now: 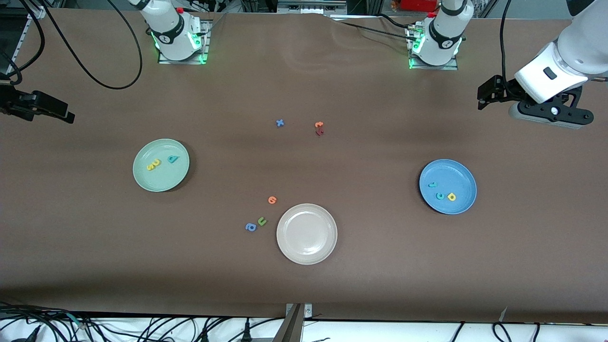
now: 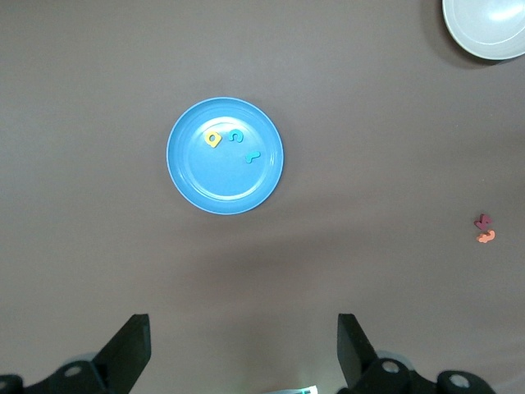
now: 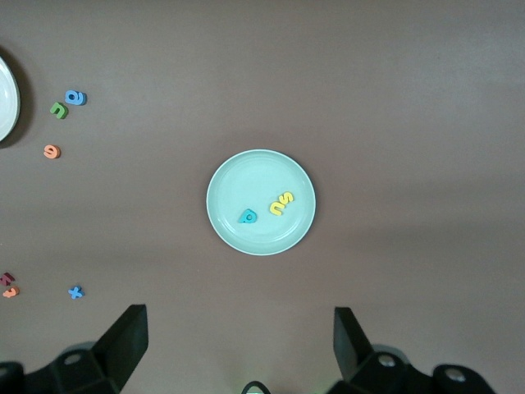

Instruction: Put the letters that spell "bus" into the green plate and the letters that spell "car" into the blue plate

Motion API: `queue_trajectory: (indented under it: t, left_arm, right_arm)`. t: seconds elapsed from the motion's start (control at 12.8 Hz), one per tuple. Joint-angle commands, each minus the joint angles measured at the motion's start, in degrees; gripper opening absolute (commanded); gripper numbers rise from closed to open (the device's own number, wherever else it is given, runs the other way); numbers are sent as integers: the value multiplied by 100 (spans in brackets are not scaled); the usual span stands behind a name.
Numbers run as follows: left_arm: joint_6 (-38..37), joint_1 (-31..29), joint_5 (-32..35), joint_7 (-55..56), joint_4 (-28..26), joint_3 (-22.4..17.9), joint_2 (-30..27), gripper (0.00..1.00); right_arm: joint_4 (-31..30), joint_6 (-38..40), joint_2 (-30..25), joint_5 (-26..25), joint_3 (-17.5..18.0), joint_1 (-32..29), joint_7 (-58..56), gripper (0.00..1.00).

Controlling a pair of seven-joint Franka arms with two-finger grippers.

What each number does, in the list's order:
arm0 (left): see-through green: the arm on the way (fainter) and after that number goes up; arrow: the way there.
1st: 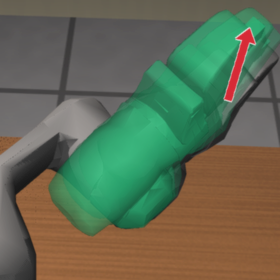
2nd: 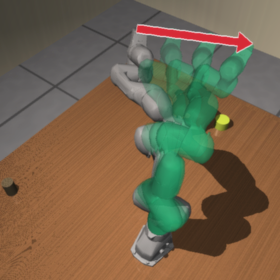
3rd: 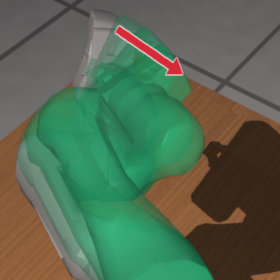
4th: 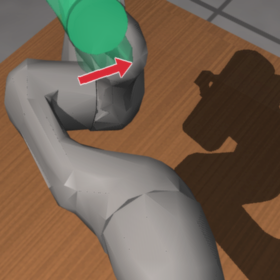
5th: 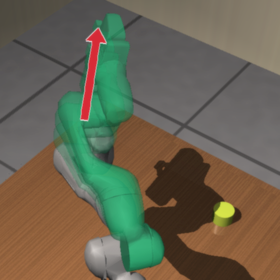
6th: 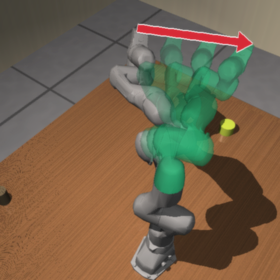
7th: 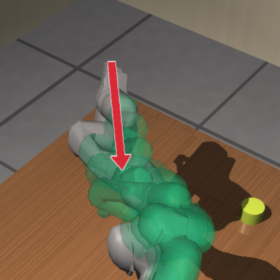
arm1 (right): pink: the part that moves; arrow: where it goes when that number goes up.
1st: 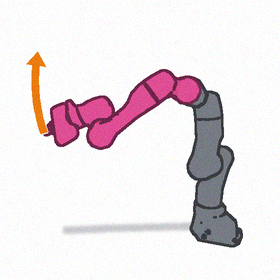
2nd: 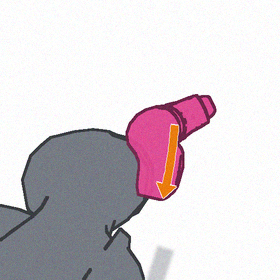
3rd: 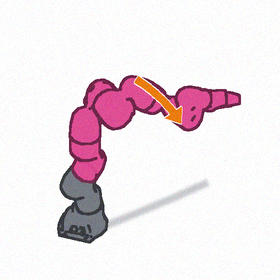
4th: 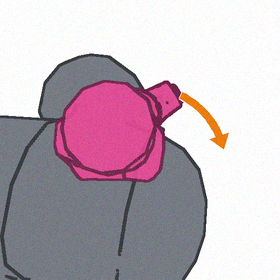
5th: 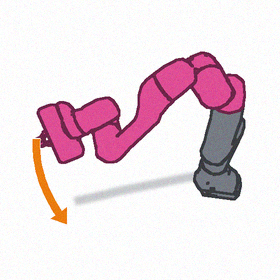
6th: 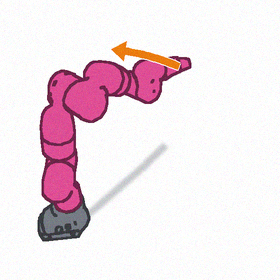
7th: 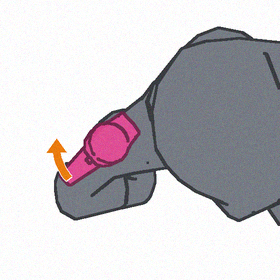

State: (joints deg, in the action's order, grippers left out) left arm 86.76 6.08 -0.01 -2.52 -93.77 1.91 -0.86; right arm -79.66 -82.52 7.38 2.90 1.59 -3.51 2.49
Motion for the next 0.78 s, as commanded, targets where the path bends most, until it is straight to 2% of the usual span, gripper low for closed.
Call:
queue_trajectory:
  t: [0.0,0.7]
  left_arm:
    - [-107,7,-96,-55,123,-33,7,100]
    - [-116,-2,-87,-55,114,-33,7,100]
  right_arm:
    - [-190,-63,-167,-88,96,-71,77,100]
    - [-199,236,-114,-245,254,-115,50,100]
